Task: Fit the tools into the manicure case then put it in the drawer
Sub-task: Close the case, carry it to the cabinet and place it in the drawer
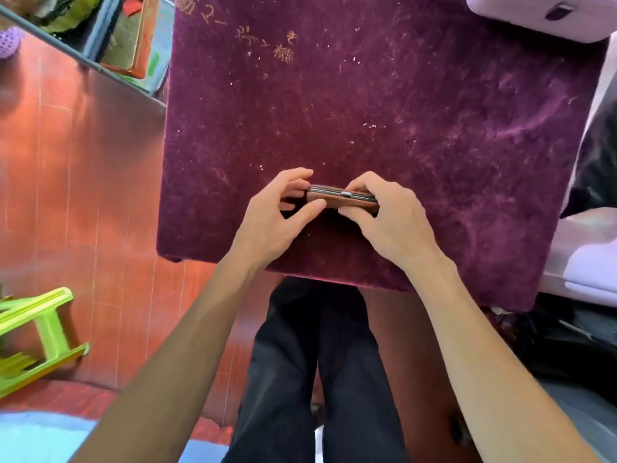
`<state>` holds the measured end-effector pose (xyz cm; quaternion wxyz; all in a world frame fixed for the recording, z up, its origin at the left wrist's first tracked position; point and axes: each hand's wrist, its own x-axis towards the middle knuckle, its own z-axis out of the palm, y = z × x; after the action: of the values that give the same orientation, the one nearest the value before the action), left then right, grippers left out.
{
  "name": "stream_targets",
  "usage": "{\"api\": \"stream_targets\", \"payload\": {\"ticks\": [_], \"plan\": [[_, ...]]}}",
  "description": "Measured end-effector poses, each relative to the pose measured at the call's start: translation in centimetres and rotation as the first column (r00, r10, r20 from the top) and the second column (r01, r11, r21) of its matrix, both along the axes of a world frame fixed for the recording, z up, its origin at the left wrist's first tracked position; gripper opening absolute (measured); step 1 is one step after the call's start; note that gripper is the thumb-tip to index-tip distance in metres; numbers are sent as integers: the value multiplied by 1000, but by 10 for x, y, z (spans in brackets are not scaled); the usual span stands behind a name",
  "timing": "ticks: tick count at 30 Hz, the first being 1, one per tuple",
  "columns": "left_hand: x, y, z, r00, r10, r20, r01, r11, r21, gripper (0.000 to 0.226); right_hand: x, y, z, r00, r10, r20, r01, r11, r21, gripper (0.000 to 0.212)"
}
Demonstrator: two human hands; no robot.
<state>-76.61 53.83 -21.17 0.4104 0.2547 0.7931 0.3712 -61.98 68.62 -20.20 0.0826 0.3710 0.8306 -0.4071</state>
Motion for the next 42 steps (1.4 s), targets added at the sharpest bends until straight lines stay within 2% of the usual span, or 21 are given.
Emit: {"api": "stream_targets", "payload": {"ticks": [2,5,9,12,16,23,26,30,37,40,42], "plan": [[9,-22,12,990,125,72,-119,989,-88,30,14,-7,21,999,-29,40,32,997,-64,22],[24,-64,40,961,204,188,-162,963,-214,15,46,-22,65,996,-62,60,70,986,-153,22],[46,-123,87,898,302,319,-144,889,-435,23,87,-45,134,993,-56,100,77,973,-216,22],[60,-164,126,856,389,342,-171,836,-522,25,114,-63,184,993,-84,88,104,961,-255,22],[73,-200,174,802,525,285,-319,781,-537,23,144,-81,230,995,-84,47,94,950,-297,28],[97,-241,235,659,724,205,-625,678,-387,22,140,-87,270,993,109,-39,-115,937,-329,32],[121,-277,238,542,820,186,-733,569,-373,21,117,-99,274,969,238,-63,-245,914,-322,25],[173,-340,233,370,915,159,-803,402,-440,24,80,-129,278,923,377,-80,-381,864,-328,27],[252,-445,217,-2,990,144,-788,87,-609,23,2,-205,295,866,492,-92,-490,796,-355,25],[250,-481,209,-118,981,156,-758,13,-652,25,-37,-239,295,837,543,-72,-531,773,-347,23],[235,-498,207,-138,975,173,-754,10,-656,24,-65,-262,297,823,563,-66,-550,765,-335,22]]}}
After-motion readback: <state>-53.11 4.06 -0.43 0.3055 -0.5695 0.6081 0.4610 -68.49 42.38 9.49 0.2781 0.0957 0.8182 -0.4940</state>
